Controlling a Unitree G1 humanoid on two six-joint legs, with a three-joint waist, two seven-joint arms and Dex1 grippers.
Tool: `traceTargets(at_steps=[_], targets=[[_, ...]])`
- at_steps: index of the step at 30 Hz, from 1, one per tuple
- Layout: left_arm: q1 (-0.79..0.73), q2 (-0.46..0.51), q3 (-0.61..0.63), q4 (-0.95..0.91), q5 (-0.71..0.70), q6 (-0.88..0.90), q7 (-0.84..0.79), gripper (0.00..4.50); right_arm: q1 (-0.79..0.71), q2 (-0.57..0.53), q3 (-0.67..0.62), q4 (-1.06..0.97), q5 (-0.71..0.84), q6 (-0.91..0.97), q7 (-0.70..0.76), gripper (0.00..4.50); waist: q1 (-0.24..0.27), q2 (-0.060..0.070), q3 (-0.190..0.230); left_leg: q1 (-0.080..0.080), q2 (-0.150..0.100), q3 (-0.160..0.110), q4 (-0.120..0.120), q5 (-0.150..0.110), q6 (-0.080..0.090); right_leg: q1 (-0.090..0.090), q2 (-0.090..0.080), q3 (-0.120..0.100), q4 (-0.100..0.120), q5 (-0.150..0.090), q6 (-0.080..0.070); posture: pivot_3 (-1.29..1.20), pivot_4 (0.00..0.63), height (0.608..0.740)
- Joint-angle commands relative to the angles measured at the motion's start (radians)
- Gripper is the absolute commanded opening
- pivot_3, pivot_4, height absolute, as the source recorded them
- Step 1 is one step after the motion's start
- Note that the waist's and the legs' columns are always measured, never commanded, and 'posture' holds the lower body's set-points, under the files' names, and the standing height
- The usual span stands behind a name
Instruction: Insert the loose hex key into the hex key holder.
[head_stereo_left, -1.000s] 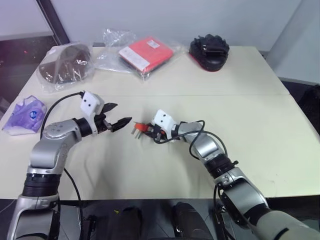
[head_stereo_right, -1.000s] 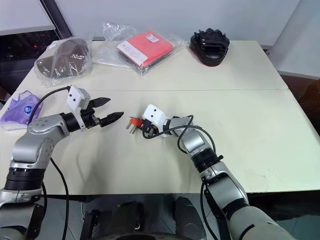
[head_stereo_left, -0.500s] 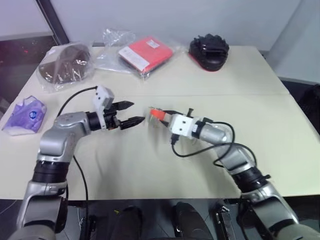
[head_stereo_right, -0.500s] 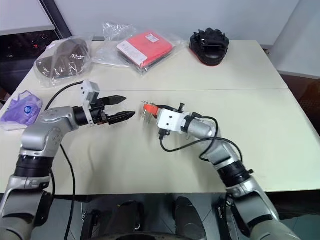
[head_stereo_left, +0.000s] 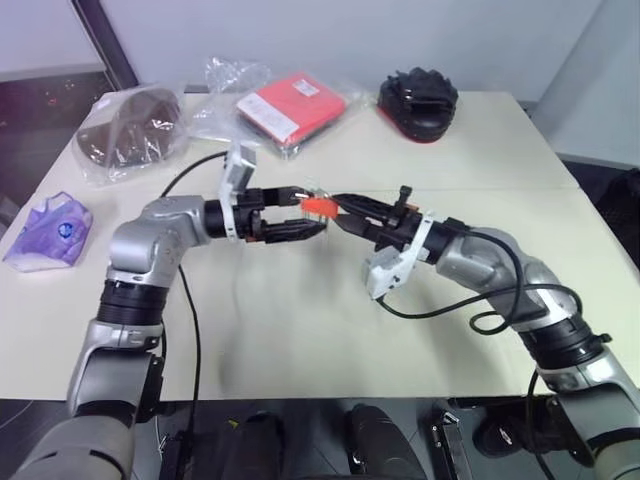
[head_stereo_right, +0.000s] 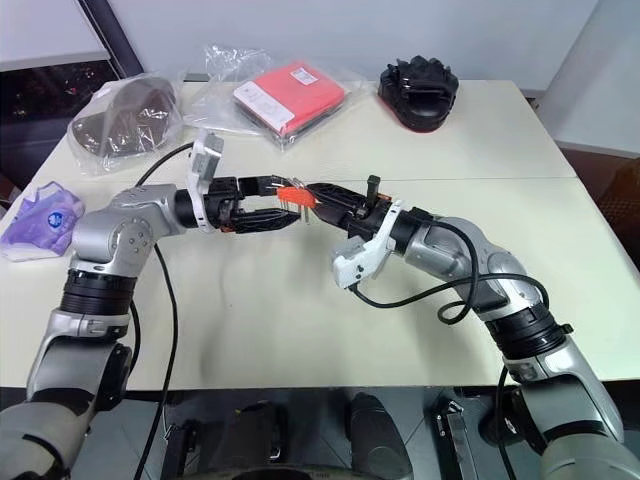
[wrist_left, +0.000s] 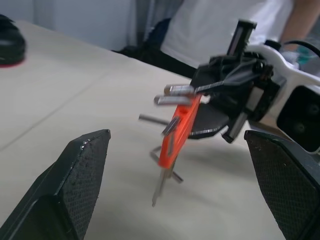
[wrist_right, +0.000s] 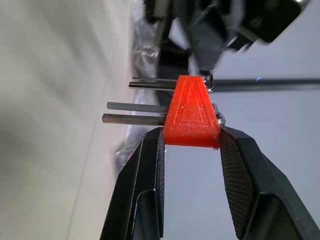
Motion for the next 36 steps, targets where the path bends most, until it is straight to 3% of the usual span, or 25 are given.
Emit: traceTargets(at_steps=[1, 18, 21, 28, 36], targets=[[-0.031, -0.003, 0.006, -0.003, -0.018, -0.001, -0.026, 4.5, -0.029, -0.005, -0.044, -0.031, 0.022, -0.043, -0.02, 0.98, 0.001, 0.0, 0.0, 0.0, 0.0, 0.0, 0.0, 0.0, 0.0, 0.0, 0.0, 0.0, 0.0, 0.0, 0.0, 0.0, 0.15, 0.74], [-0.05, -0.031, 0.055, -0.003, -0.059, 0.019, 0.001, 4.5, -0.028, -0.011, -0.059, -0.021, 0.068, -0.085, 0.032, 0.98, 0.001, 0.0, 0.0, 0.0, 0.0, 0.0, 0.001, 0.0, 0.0, 0.0, 0.0, 0.0, 0.0, 0.0, 0.0, 0.0, 0.15, 0.74], [-0.043, -0.031, 0.057, -0.009, -0.07, 0.03, 0.004, 3.74, -0.021, -0.013, -0.06, -0.023, 0.069, -0.088, 0.037, 0.98, 0.001, 0.0, 0.0, 0.0, 0.0, 0.0, 0.001, 0.0, 0.0, 0.0, 0.0, 0.0, 0.0, 0.0, 0.0, 0.0, 0.15, 0.74], [-0.026, -0.031, 0.041, -0.027, -0.063, 0.035, -0.005, 0.22, -0.017, -0.015, -0.069, -0.024, 0.075, -0.09, 0.049, 0.98, 0.002, 0.0, 0.0, 0.0, 0.0, 0.0, 0.001, 0.0, 0.0, 0.001, -0.001, 0.0, 0.0, 0.0, 0.0, 0.0, 0.15, 0.74], [-0.023, -0.03, 0.021, -0.031, -0.049, 0.026, -0.001, 0.09, -0.029, -0.016, -0.082, -0.024, 0.076, -0.091, 0.054, 0.98, 0.001, 0.0, 0.0, 0.0, 0.0, 0.0, 0.001, 0.001, 0.0, 0.001, 0.0, 0.0, 0.0, 0.0, 0.0, 0.0, 0.15, 0.74]])
